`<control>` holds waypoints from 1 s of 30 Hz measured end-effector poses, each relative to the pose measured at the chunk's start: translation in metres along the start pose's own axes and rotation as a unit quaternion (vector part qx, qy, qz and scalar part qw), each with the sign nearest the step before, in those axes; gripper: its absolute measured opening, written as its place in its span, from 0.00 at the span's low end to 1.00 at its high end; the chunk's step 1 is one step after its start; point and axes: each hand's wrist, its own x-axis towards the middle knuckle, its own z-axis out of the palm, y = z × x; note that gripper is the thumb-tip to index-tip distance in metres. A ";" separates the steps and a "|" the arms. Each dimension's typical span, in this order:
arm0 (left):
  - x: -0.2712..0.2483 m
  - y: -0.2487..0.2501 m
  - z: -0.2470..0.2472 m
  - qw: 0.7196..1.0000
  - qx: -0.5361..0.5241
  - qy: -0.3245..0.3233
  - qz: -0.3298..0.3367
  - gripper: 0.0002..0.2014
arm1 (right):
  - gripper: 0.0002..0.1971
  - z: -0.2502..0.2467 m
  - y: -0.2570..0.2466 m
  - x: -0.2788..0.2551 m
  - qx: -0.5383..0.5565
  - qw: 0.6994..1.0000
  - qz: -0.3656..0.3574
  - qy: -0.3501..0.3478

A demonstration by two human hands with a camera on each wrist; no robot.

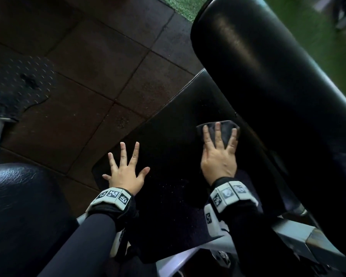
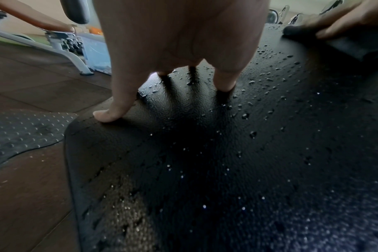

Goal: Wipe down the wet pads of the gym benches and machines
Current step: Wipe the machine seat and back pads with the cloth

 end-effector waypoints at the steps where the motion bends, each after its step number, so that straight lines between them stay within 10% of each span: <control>1: 0.000 0.000 0.000 1.000 0.002 0.003 0.001 0.40 | 0.29 0.003 -0.008 -0.006 0.005 0.999 -0.036 0.003; 9: -0.001 -0.001 -0.003 1.000 -0.023 0.006 -0.011 0.40 | 0.30 0.014 0.033 -0.084 -0.016 0.990 -0.092 -0.105; 22: 0.001 0.002 -0.005 1.000 0.000 -0.027 -0.017 0.39 | 0.23 -0.057 -0.007 0.069 0.147 0.954 0.252 -0.073; 30: 0.000 0.004 -0.005 0.999 0.004 -0.029 -0.022 0.39 | 0.28 -0.022 -0.065 0.114 0.020 0.993 -0.004 -0.113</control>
